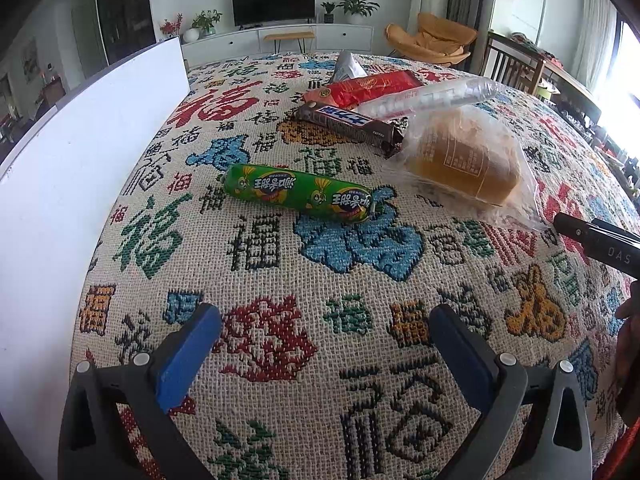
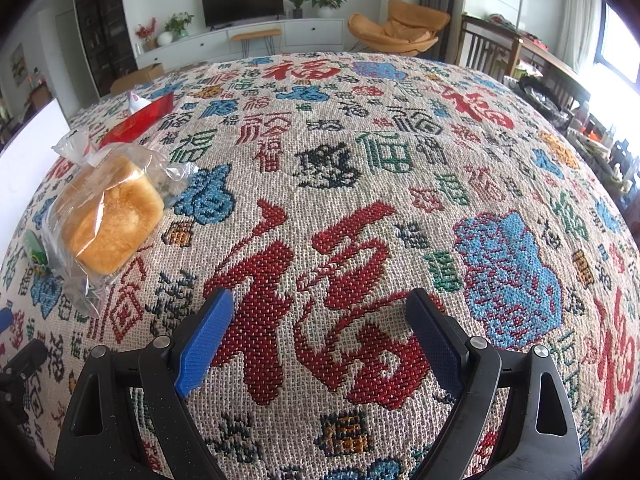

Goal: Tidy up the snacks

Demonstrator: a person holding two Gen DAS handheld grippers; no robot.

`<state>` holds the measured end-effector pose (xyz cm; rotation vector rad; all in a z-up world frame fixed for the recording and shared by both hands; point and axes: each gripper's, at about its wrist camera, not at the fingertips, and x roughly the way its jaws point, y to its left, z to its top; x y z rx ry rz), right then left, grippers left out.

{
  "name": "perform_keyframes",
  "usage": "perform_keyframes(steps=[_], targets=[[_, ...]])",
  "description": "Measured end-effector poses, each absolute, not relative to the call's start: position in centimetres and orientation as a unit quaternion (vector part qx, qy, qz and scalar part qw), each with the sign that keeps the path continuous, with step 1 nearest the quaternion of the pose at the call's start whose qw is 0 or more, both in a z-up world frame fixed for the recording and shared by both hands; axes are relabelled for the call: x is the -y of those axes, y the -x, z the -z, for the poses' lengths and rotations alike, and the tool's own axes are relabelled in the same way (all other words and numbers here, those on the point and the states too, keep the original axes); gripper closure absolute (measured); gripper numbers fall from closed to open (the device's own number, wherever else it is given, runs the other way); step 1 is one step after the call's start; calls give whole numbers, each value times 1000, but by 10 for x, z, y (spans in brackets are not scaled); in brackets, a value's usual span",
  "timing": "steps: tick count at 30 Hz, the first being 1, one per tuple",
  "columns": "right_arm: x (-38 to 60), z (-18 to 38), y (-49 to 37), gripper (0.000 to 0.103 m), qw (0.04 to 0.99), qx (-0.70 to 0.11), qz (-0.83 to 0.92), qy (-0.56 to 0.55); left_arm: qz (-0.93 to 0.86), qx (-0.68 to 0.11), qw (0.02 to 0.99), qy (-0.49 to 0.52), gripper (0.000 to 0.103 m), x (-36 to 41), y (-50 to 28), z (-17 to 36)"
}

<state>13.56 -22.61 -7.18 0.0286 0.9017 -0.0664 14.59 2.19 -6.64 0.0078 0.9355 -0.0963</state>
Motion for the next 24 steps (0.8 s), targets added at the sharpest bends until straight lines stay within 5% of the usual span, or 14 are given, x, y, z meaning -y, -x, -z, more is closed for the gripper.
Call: perform_keyframes(steps=[24], targets=[[230, 64, -144, 13, 887, -460, -5, -39, 76, -452, 889, -22, 0, -39, -139, 68]])
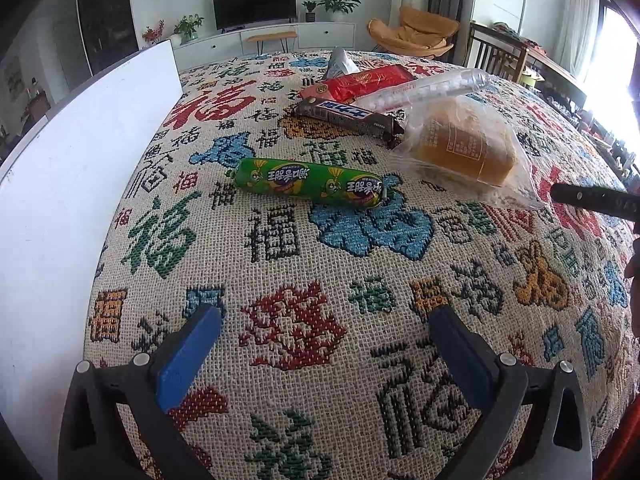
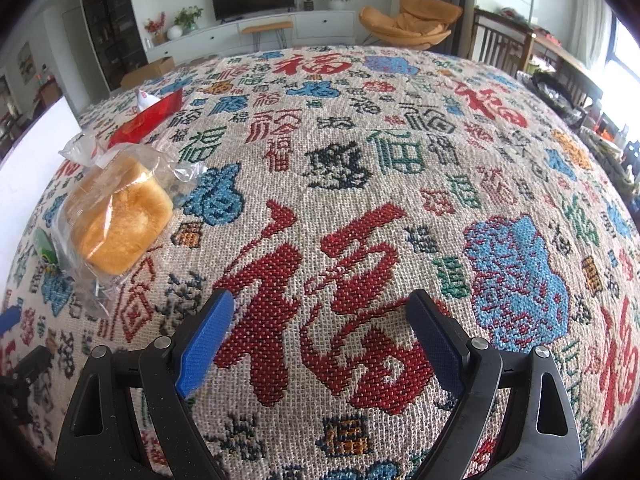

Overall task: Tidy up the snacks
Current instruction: 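Lower the right tool onto the clear bread loaf package and grasp it, then hold the bread package in the right tool while the left tool grasps the green sausage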

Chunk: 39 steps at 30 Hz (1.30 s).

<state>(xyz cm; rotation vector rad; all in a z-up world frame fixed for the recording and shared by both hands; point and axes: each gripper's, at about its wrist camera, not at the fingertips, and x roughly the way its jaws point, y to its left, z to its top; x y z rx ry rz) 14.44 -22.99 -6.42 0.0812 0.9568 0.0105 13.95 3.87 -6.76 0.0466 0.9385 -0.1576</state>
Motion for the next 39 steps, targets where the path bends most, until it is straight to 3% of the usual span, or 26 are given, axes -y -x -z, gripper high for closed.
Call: perform_keyframes(steps=[3, 6, 10, 16, 19, 24, 29, 34, 39], targets=[[226, 39, -143, 13, 882, -445, -60, -143, 75, -451, 889, -21, 0, -39, -139, 68], [190, 22, -151, 13, 870, -451, -93, -173, 75, -451, 889, -21, 0, -39, -140, 67], [127, 30, -182, 13, 856, -492, -80, -135, 76, -450, 889, -18, 0, -39, -140, 67], [67, 48, -208, 12, 878, -478, -8, -2, 80, -448, 891, -8, 0, -43, -140, 67], [87, 67, -217, 16, 865, -501, -14, -36, 81, -447, 891, -5, 0, -45, -139, 67], [138, 52, -182, 23, 897, -438, -24, -59, 79, -448, 891, -8, 0, -43, -140, 67], [183, 50, -139, 23, 920, -392, 0, -8, 75, -448, 891, -10, 0, -41, -140, 67], [207, 62, -142, 22, 912, -406, 11, -56, 70, -451, 890, -17, 0, -39, -141, 68], [194, 69, -153, 17, 901, -433, 17, -16, 93, -446, 890, 10, 0, -47, -138, 65]])
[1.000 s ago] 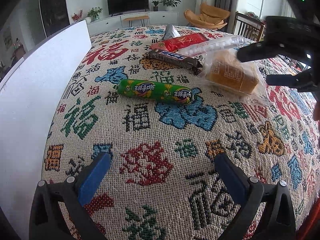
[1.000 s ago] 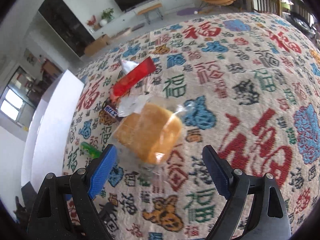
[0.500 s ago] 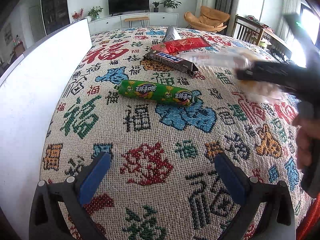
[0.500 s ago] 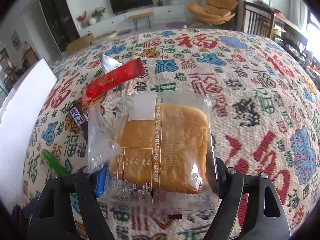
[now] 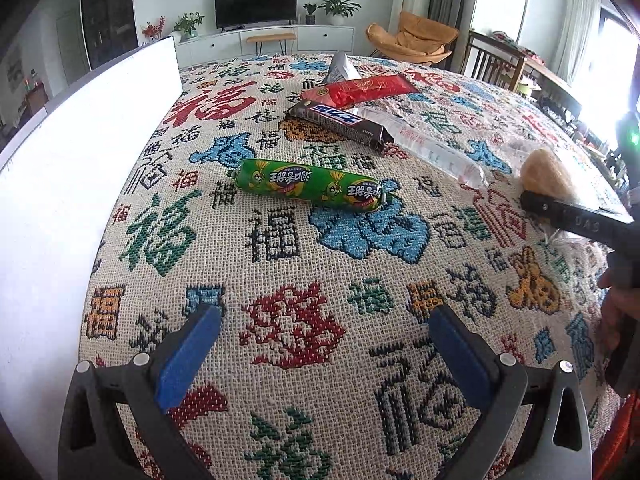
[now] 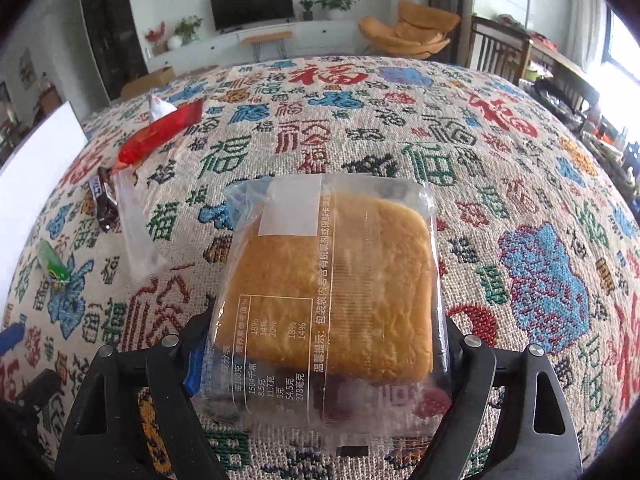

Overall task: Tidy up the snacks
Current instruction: 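Hold the bread package in the right tool while the left tool grasps the green sausage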

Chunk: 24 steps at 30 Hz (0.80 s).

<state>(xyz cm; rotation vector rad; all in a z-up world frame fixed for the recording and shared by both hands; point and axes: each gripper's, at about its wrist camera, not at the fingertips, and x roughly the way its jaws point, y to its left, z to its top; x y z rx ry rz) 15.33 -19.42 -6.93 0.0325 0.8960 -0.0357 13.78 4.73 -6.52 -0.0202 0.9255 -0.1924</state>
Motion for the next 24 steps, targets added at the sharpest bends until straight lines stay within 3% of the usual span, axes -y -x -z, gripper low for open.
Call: perform_keyframes(steps=[7, 17, 22, 23, 24], targets=[[197, 71, -148, 16, 901, -433, 20, -12, 151, -445, 864, 183, 0, -60, -144, 53], [196, 70, -148, 16, 901, -433, 20, -12, 58, -473, 862, 172, 5, -41, -252, 53], [196, 71, -148, 16, 901, -433, 20, -13, 17, -477, 872, 108, 36, -35, -248, 54], [195, 71, -148, 16, 901, -433, 20, -12, 24, -472, 876, 100, 49, -35, -245, 54], [195, 71, -148, 16, 901, -433, 20, -12, 33, -469, 877, 99, 73, -36, -243, 54]])
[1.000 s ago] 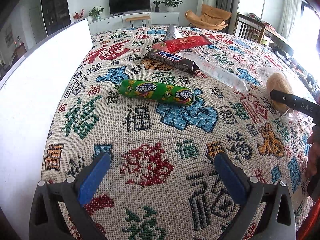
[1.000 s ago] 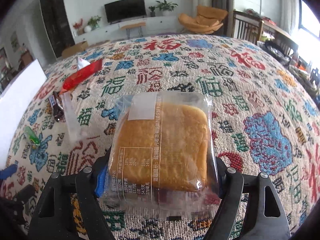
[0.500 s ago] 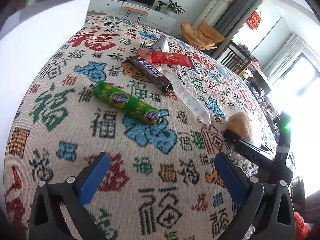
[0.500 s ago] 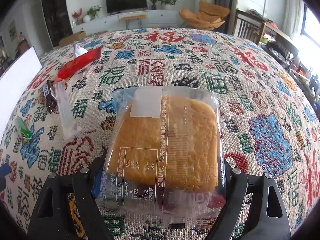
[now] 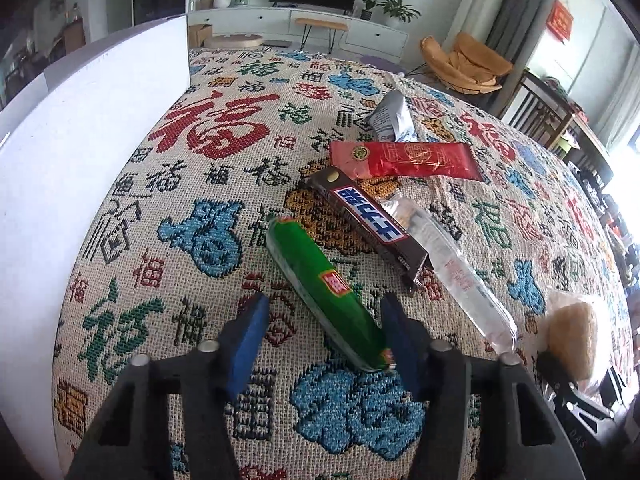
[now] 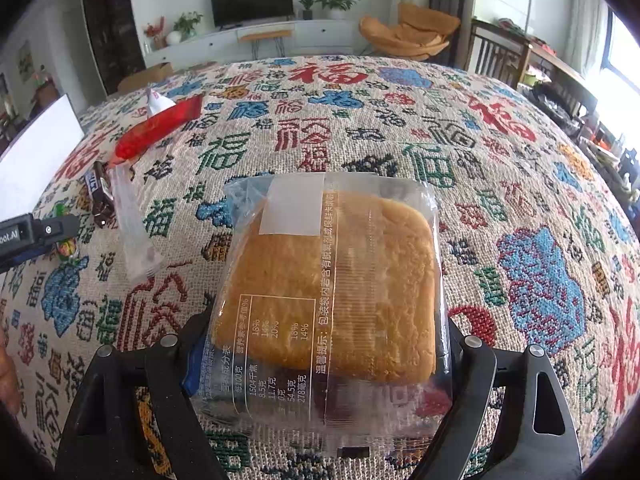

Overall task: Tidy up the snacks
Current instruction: 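Hold the bread package in the right tool while the left tool grasps the green sausage, then carry the bread and green sausage over the white box and open both tools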

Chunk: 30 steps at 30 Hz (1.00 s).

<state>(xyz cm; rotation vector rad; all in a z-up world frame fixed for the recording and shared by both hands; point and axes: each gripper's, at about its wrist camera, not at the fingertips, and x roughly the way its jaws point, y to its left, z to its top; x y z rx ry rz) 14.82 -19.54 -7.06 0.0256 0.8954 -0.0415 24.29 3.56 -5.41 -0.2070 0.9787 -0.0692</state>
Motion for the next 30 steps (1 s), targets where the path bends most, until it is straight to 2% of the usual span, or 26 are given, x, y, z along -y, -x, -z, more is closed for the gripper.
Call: perform_keyframes(steps=[2, 6, 12, 18, 21, 26, 30], targets=[[196, 71, -148, 16, 901, -433, 20, -13, 39, -477, 873, 100, 81, -41, -241, 55], [196, 71, -148, 17, 901, -432, 19, -15, 99, -491, 857, 121, 81, -56, -233, 53], [196, 70, -148, 17, 902, -432, 19, -15, 127, -491, 859, 71, 81, -60, -206, 44], [220, 64, -138, 21, 906, -410, -40, -91, 147, -457, 870, 116, 81, -76, -158, 23], [229, 58, -132, 23, 904, -414, -59, -89, 153, -442, 873, 138, 81, -83, -141, 15], [231, 24, -121, 24, 913, -389, -79, -95, 163, -410, 877, 190, 81, -98, -122, -7], [204, -20, -118, 24, 928, -347, -111, -75, 176, -369, 884, 225, 81, -123, -106, -45]])
